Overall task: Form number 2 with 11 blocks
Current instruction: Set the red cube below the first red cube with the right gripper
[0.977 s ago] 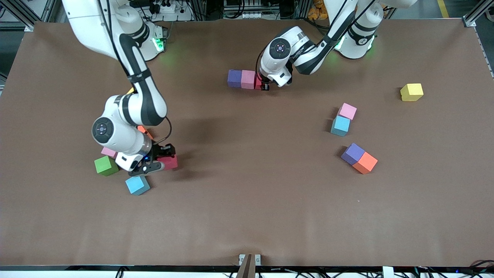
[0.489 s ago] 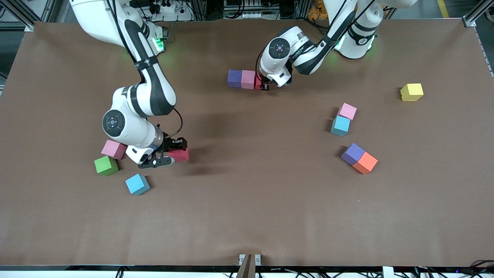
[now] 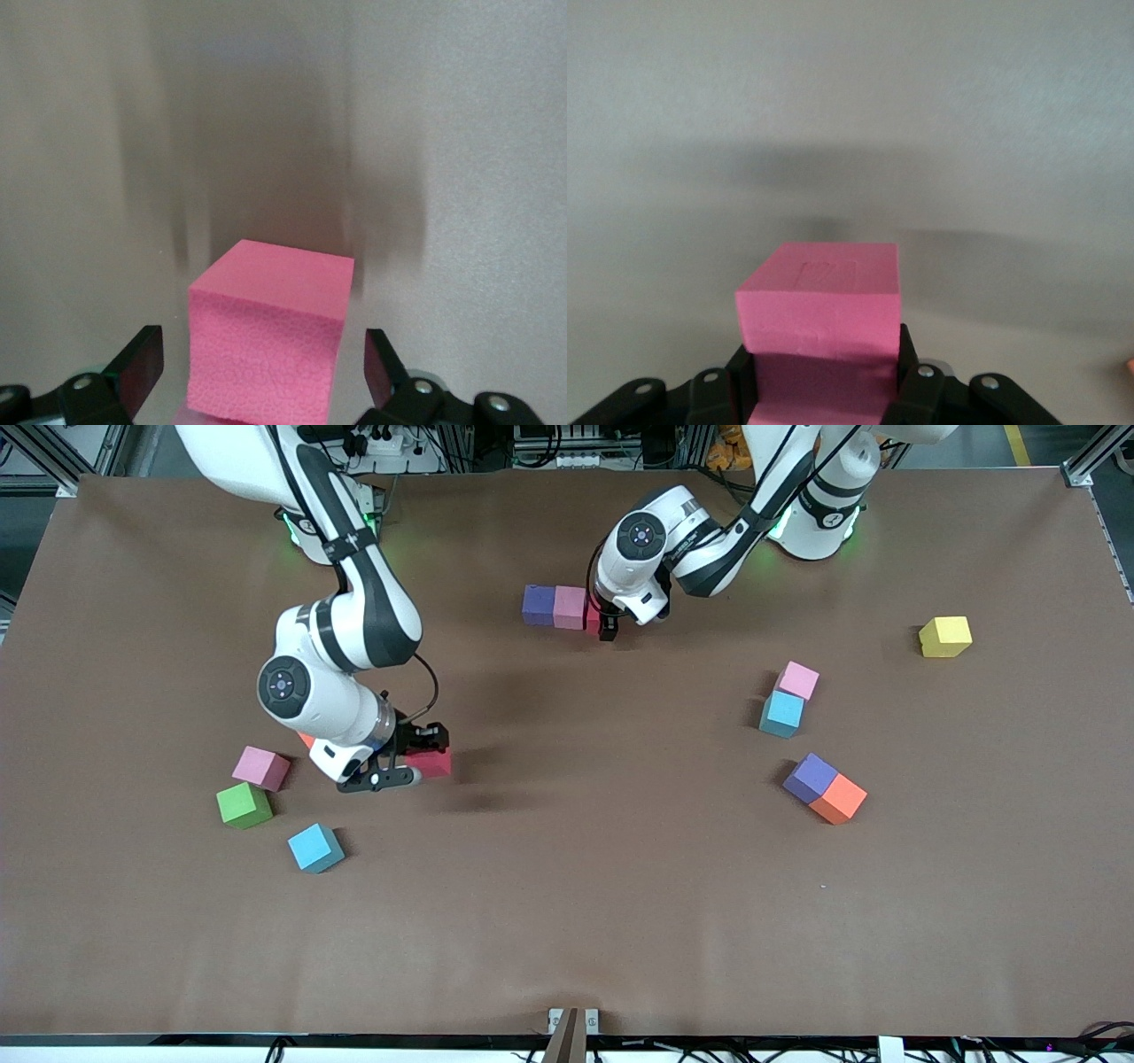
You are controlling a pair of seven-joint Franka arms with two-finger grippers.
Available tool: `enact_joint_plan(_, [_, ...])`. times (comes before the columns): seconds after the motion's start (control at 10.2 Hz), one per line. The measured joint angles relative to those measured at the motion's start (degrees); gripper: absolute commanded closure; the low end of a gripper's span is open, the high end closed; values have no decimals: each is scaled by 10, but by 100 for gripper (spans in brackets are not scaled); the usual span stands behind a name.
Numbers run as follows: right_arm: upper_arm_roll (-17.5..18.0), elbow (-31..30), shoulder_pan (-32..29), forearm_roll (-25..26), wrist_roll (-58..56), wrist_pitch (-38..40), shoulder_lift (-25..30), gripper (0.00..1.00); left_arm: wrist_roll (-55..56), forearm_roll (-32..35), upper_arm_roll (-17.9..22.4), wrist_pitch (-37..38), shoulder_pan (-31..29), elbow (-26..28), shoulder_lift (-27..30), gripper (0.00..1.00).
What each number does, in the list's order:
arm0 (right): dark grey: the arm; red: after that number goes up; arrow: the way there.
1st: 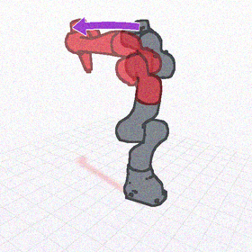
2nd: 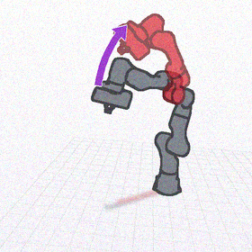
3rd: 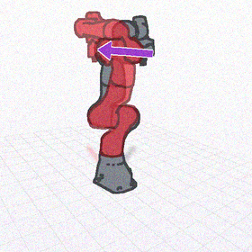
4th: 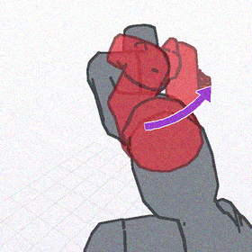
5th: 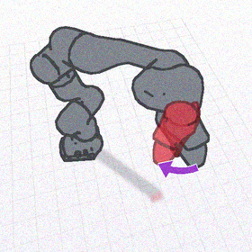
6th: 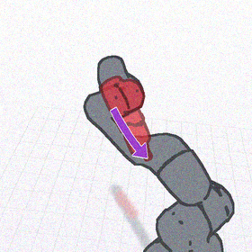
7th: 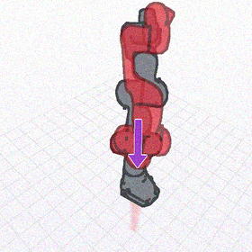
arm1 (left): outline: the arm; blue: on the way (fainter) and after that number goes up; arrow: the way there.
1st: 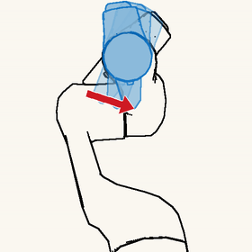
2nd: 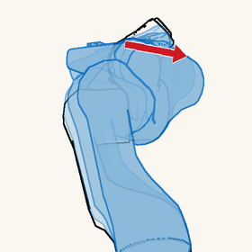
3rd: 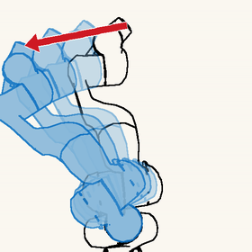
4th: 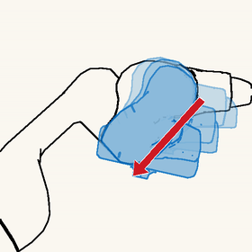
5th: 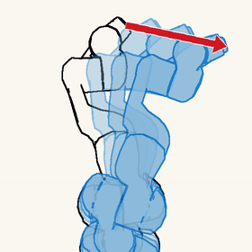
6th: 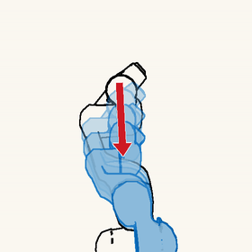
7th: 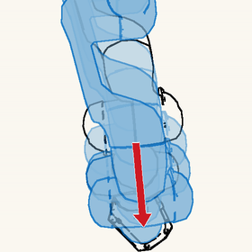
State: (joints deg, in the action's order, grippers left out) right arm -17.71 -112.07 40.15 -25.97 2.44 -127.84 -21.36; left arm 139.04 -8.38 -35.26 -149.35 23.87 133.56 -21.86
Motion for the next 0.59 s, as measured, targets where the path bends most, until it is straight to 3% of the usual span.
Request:
enact_joint_plan(0.2, [0,-17,39,-1,53,-1,15,90,0,10,0,21,0,-12,0,0])
enact_joint_plan(0.59, [0,-24,112,-1,156,-18,19,91,-14,106,2,122,-4,-57,8,0])
